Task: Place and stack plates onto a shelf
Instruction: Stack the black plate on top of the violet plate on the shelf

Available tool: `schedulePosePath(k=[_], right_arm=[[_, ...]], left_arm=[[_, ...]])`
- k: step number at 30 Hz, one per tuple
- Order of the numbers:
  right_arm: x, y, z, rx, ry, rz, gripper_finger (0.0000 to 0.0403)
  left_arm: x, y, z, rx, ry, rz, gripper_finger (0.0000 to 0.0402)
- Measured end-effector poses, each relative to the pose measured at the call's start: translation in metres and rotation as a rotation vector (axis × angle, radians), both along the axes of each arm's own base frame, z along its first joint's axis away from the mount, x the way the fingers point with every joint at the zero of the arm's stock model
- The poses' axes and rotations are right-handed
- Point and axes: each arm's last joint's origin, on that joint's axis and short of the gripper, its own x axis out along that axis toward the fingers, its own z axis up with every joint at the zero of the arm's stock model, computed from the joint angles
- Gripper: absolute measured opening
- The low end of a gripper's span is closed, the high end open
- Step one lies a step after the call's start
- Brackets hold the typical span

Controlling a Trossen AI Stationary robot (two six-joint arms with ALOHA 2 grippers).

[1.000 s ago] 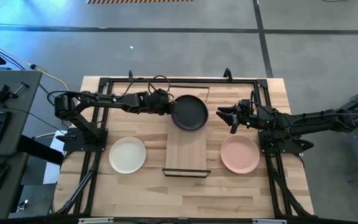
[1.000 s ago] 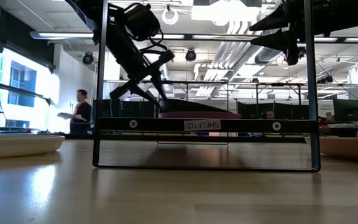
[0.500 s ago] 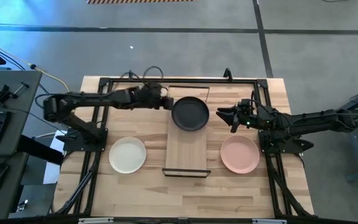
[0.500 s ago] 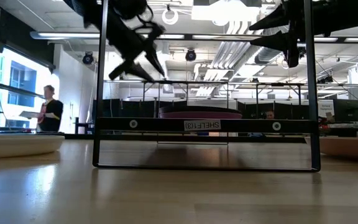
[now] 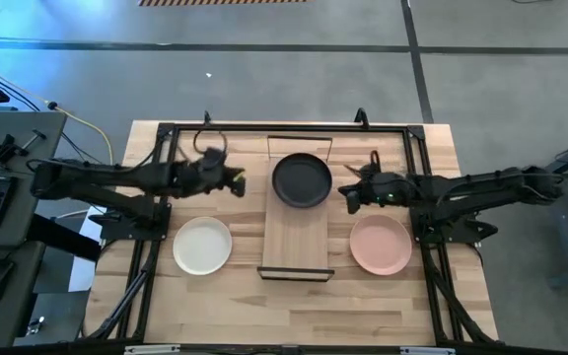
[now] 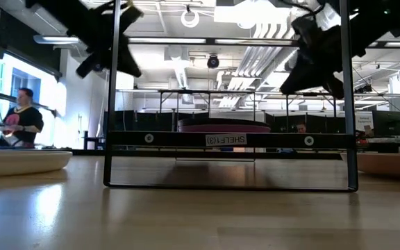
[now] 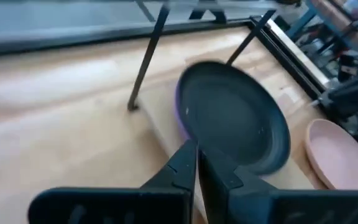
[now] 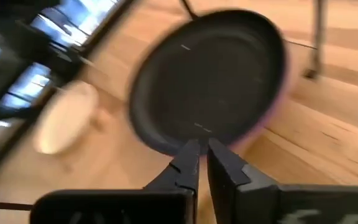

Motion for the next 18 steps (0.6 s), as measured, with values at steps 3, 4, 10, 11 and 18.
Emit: schedulePosePath(k=[3, 4, 10, 11, 18], right_arm=[[0.003, -0.008, -0.001, -0.012, 0.135, -0.024, 0.0009], [0.004, -0.012, -0.003, -0.014, 0.169, -0.031, 0.0005], [0.006, -0.037, -0.027, 0.076, 0.297, -0.068, 0.0002], [0.008, -0.040, -0.029, 0.084, 0.305, -0.078, 0.0001], [0.016, -0.048, -0.035, 0.108, 0.273, -0.076, 0.0000]], left_arm=[[-0.011, -0.004, -0.026, -0.089, -0.039, 0.029, 0.0002], [-0.012, -0.004, -0.034, -0.114, -0.038, 0.031, 0.0001], [0.001, 0.002, -0.062, -0.175, -0.050, 0.015, 0.0000], [0.005, 0.004, -0.063, -0.167, -0.068, 0.008, 0.0000], [0.039, 0.022, -0.084, -0.152, -0.179, -0.045, 0.0000]])
